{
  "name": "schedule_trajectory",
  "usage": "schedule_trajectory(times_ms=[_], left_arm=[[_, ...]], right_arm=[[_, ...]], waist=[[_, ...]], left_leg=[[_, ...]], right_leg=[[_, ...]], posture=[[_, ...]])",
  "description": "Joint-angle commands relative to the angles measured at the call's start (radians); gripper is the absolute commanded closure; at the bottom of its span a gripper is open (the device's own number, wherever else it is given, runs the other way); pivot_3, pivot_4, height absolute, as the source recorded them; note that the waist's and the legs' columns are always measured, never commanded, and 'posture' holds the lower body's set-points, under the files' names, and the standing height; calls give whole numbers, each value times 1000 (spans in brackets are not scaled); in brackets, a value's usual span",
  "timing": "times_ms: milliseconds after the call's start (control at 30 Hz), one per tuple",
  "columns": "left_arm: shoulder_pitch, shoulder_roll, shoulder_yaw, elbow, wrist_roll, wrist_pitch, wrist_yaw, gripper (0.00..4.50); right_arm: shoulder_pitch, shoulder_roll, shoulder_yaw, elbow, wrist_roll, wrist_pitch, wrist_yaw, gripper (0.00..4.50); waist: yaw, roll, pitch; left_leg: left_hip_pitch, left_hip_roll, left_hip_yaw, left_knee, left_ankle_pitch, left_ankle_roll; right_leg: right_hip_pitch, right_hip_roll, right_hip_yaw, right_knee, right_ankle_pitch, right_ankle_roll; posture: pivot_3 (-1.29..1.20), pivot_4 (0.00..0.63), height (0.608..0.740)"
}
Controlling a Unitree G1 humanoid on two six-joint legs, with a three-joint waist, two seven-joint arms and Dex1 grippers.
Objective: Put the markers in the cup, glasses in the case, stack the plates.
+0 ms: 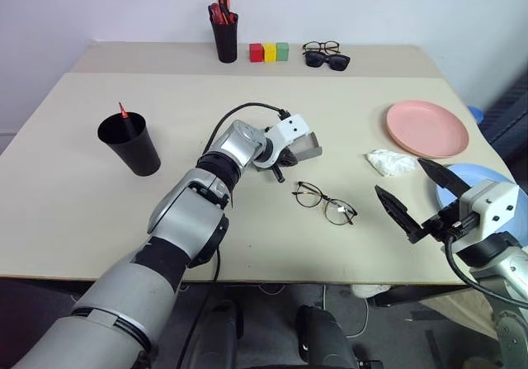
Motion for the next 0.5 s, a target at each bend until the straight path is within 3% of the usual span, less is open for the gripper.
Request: schedule_trajectory(times_ms=[33, 167, 500], left_arm=[[-31, 6, 24, -31, 15, -27, -50, 4457], [4, 60, 21, -126, 13, -7, -173, 4457], [358, 412, -19, -866, 22, 290, -377, 4457]], right_arm=[[-10, -3, -26, -33, 10, -2, -13, 0], [-43, -7, 0, -10, 5, 0, -7, 0], [-115, -6, 56, 62, -7, -15, 22, 0]], waist=[[0, 0, 0], [-2, 0, 0], [-21, 1, 1]], left_leg=[[0, 0, 0, 0, 0, 0], [0, 0, 0, 0, 0, 0], [1, 2, 0, -1, 0, 0]], right_leg=[[0, 0, 0, 0, 0, 0], [0, 0, 0, 0, 0, 0], [-1, 1, 0, 2, 0, -1]], posture=[[0, 150, 740], [0, 150, 740], [0, 150, 740]])
